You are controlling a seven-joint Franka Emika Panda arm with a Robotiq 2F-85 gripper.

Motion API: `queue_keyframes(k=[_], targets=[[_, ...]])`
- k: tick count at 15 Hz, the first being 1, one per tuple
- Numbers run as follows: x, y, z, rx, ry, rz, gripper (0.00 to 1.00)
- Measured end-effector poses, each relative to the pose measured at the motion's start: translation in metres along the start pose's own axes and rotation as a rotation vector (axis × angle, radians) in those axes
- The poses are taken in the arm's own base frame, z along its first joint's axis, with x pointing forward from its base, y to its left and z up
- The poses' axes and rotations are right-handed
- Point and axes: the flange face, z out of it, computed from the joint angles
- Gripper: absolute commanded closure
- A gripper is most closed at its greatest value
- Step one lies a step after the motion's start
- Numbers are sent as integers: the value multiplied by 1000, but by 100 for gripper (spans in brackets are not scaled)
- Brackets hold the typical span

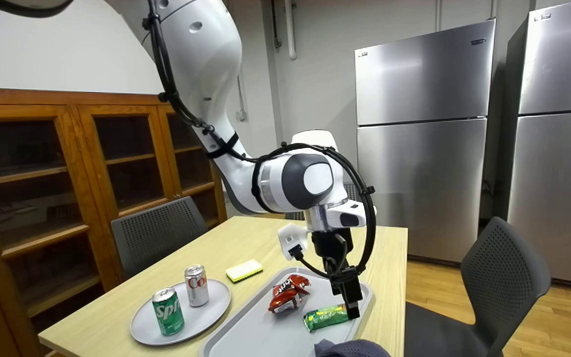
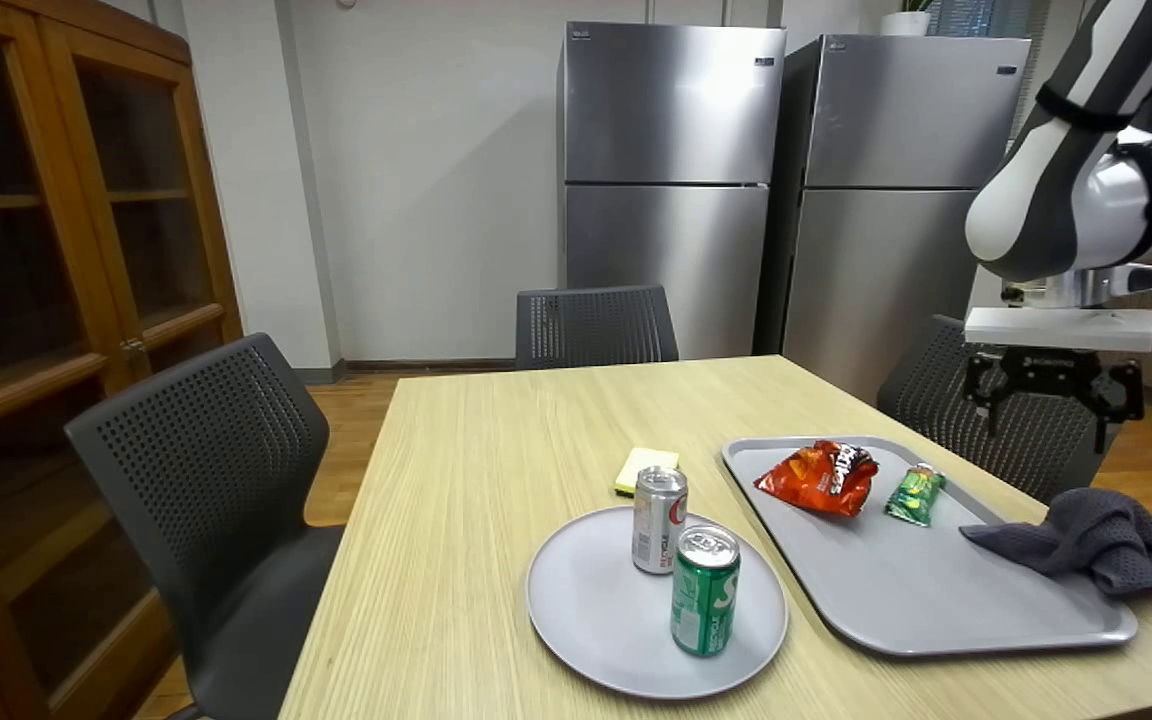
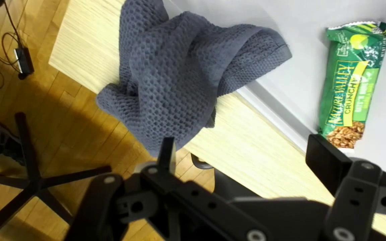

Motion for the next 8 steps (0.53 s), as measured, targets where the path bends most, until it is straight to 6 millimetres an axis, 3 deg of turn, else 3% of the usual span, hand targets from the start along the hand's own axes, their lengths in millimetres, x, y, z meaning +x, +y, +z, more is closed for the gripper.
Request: queue_keyframes(k=[8], targets=[[-15, -40, -9, 67, -15, -69, 0]])
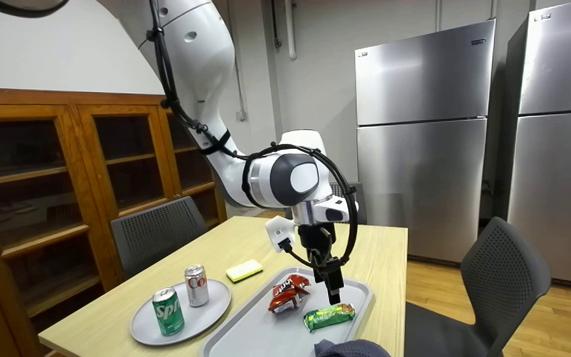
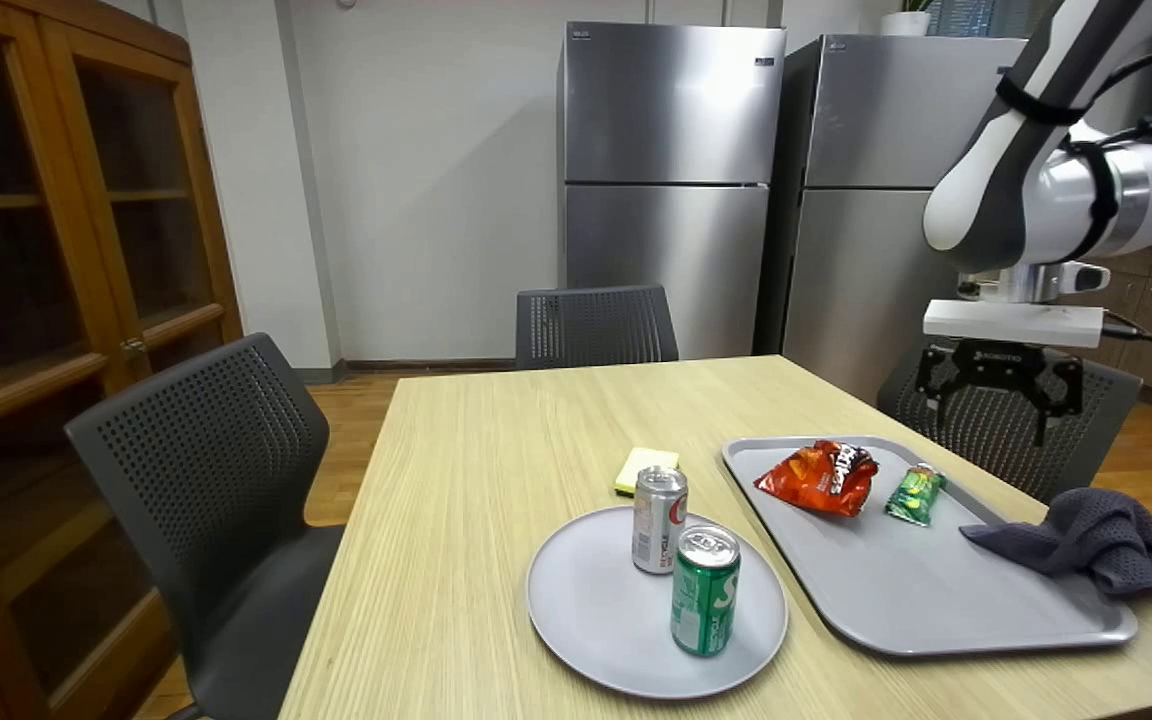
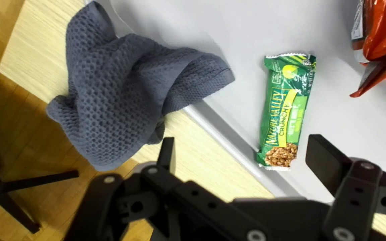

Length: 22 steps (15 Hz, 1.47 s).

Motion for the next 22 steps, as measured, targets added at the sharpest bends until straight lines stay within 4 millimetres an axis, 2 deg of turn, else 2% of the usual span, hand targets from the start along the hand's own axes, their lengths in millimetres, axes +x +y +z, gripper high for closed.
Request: queue_keyframes(k=[7, 22], targets=[[3, -22, 18, 14, -18, -62, 0], [5, -23, 19, 14, -17, -69, 0]])
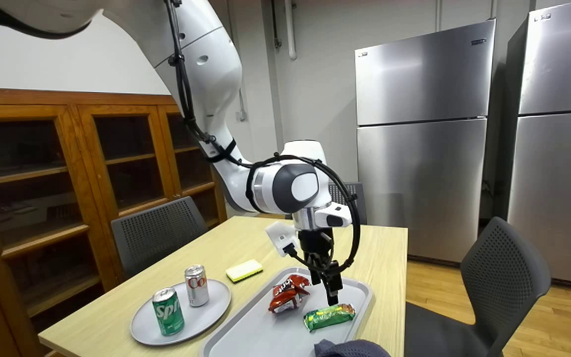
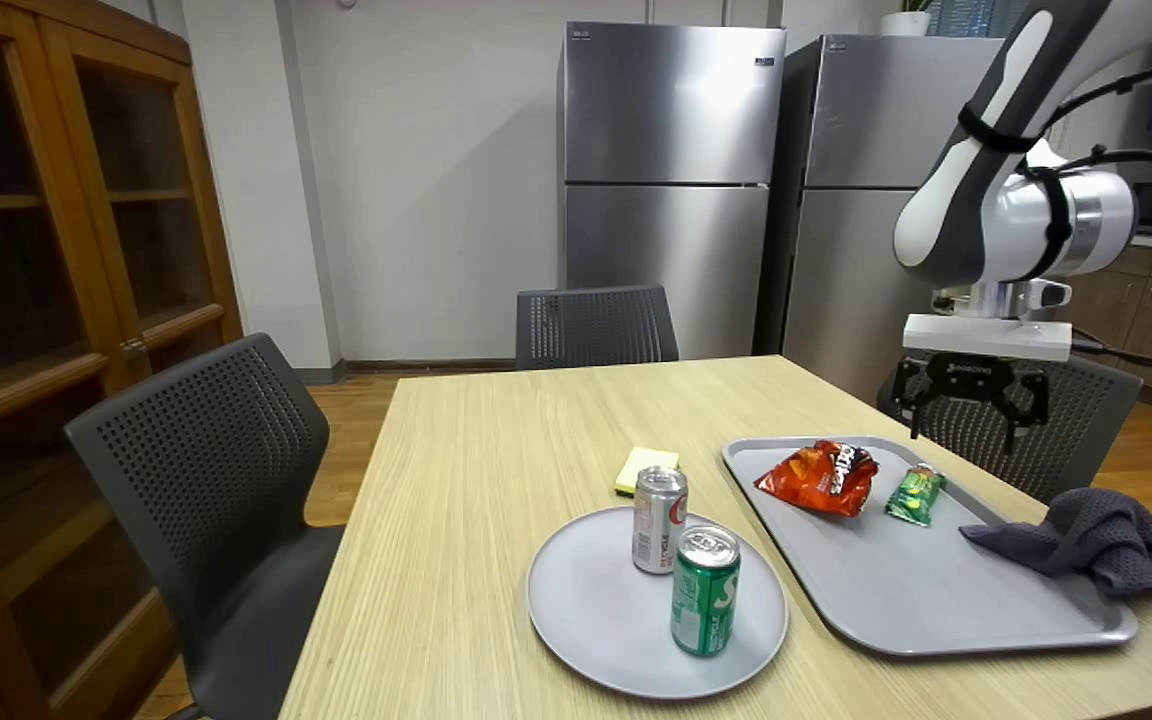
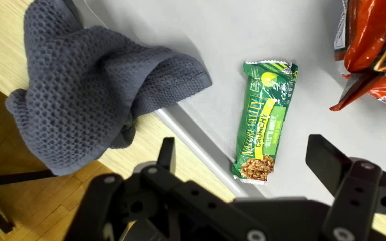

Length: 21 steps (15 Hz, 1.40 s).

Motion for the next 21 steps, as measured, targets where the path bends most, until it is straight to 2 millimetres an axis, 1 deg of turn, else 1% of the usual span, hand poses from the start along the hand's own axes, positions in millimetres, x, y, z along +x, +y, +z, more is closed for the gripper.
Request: queue_keyframes(k=[7, 15, 21], targets=[[-1, 1, 5, -5, -2, -1, 0], [1, -1, 24, 13, 48, -32, 0], [1, 2, 41, 33, 51, -34, 0]])
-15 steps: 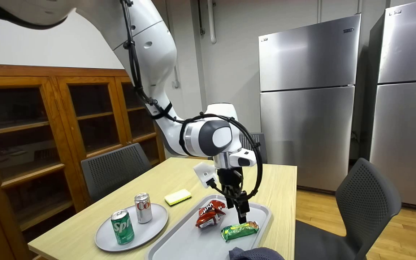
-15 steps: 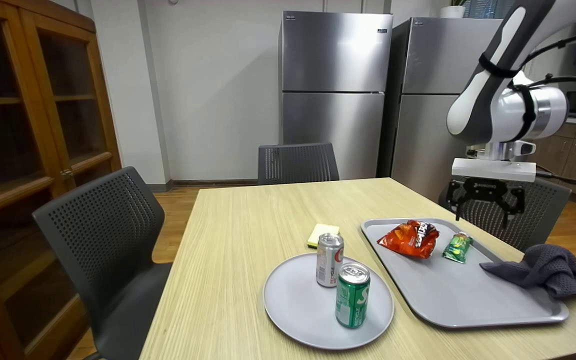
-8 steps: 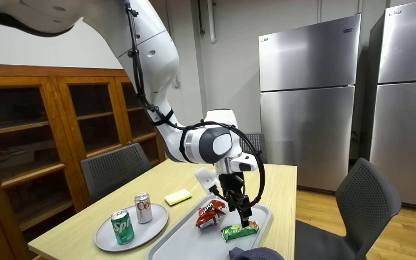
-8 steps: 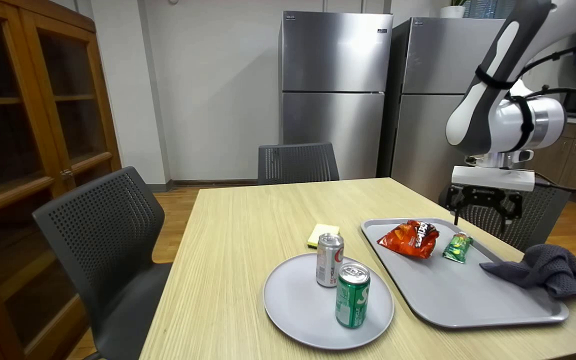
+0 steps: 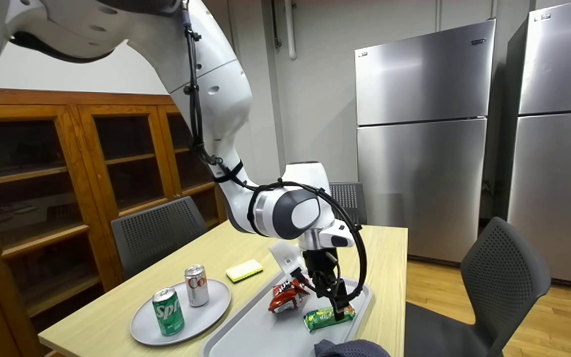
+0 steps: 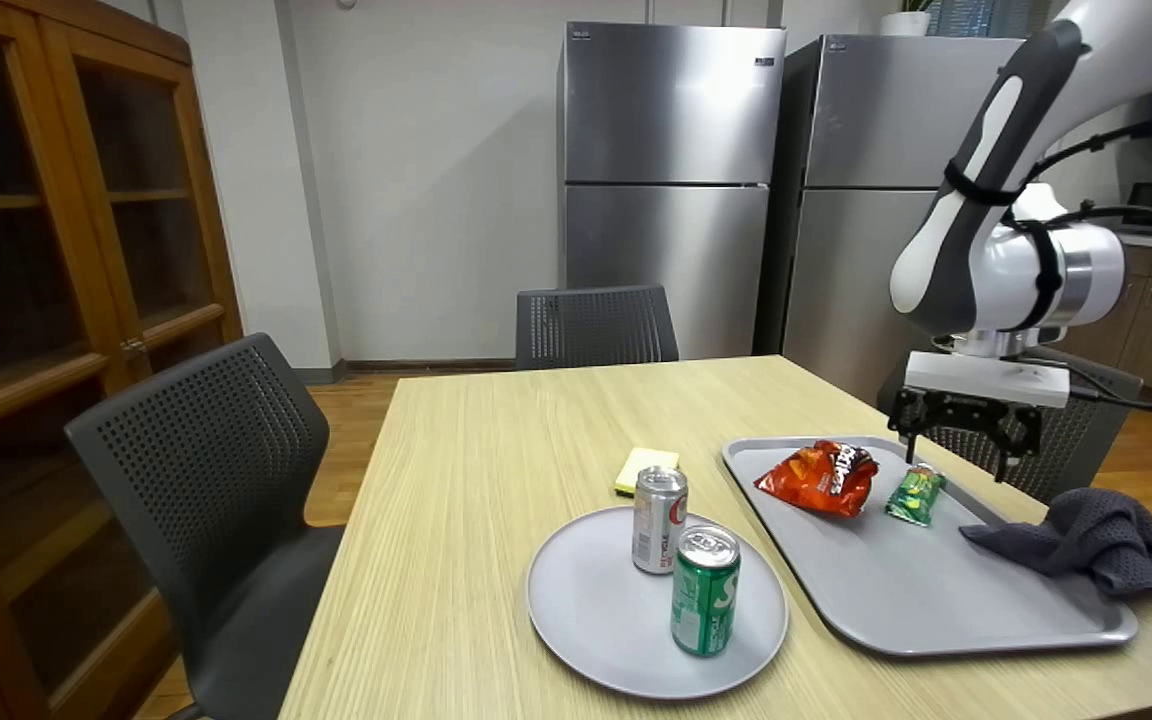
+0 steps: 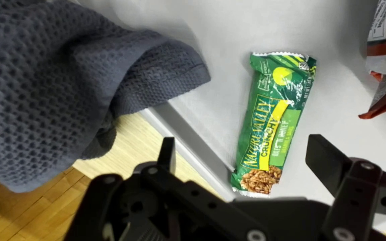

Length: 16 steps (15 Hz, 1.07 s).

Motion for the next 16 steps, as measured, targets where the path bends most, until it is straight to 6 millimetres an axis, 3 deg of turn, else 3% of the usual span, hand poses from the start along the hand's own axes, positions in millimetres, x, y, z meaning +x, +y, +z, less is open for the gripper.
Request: queue_keyframes(k=[16], targets=[[0, 2, 10, 5, 4, -3, 0]])
